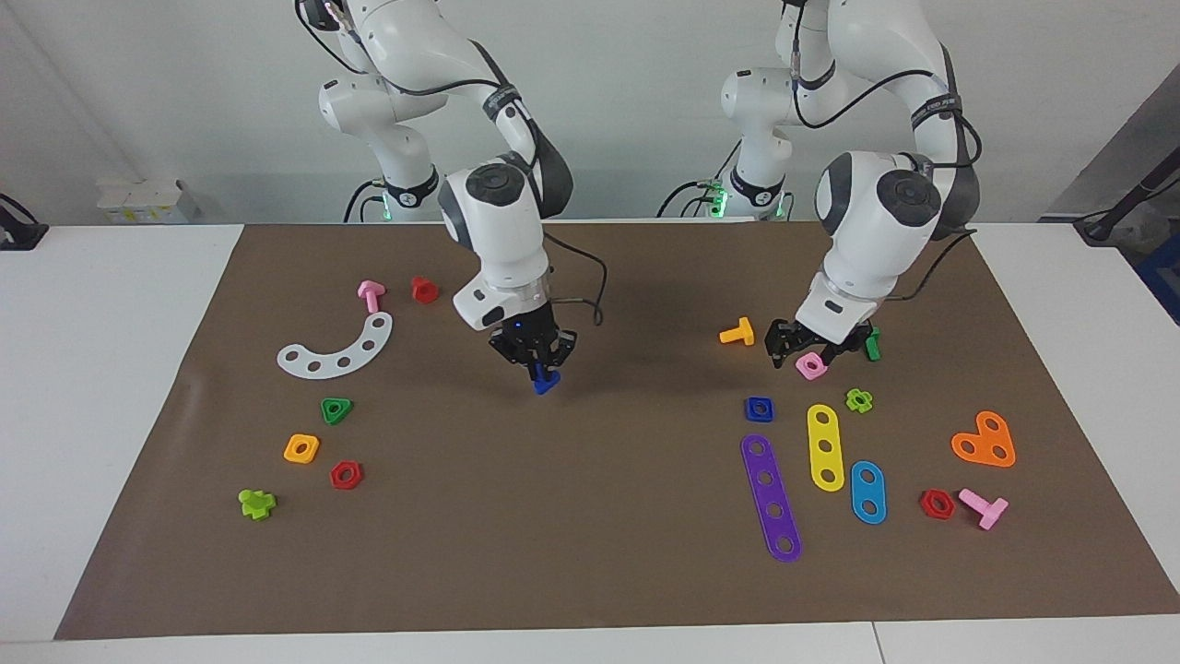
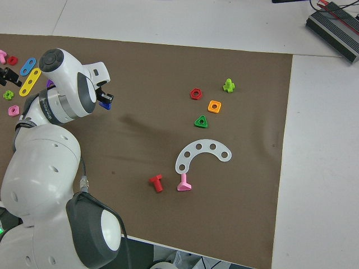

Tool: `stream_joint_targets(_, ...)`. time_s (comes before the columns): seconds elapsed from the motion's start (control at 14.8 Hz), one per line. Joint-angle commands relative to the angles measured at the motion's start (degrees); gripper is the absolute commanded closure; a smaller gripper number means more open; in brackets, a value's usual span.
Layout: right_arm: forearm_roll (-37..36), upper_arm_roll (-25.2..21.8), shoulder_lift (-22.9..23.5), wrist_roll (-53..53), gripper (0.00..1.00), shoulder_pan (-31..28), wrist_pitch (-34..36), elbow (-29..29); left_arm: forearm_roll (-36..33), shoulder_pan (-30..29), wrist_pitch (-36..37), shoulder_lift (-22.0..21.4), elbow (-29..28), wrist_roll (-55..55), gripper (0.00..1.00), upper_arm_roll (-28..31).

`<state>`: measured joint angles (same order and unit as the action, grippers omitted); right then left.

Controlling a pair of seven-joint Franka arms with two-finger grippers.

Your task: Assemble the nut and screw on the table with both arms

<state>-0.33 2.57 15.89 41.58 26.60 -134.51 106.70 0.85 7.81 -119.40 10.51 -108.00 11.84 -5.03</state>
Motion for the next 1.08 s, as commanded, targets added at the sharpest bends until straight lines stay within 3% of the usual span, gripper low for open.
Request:
stream_joint_targets(0.0,0.7,-0.1,3.3,3.2,1.0,2.4,1.6,-4.3,0.7,1.6,-6.1,2.8,-1.0,1.3,0.18,0.7)
stream_joint_targets(0.27,-2.6,-0.4,9.8,8.4,1.0,6.8,4.3,-9.9,0.6,3.3,-13.5,8.0,-1.1,2.6,0.2,0.7)
stream_joint_targets(0.74,-5.0,-0.2,9.3,11.5,1.0,8.0,6.1,-6.2,-0.1,2.7,-14.8,8.9,-3.8,-3.0,0.27,0.8)
stream_joint_targets(0.81,-5.0,-0.2,9.3,11.5,0.97,8.0,6.2,-6.2,-0.1,2.7,-15.1,8.9,-4.4,-4.2,0.27,0.8)
stream_joint_targets(0.88,-5.0,-0.2,9.3,11.4,0.77,7.9,6.2,-6.2,-0.1,2.7,-15.2,8.9,-4.9,-5.6,0.29,0.8)
stream_joint_targets(1.01,-5.0,-0.2,9.2,11.5,0.68,7.9,6.3,-5.7,-0.1,2.7,-15.2,9.4,-5.2,-6.8,0.31,0.8)
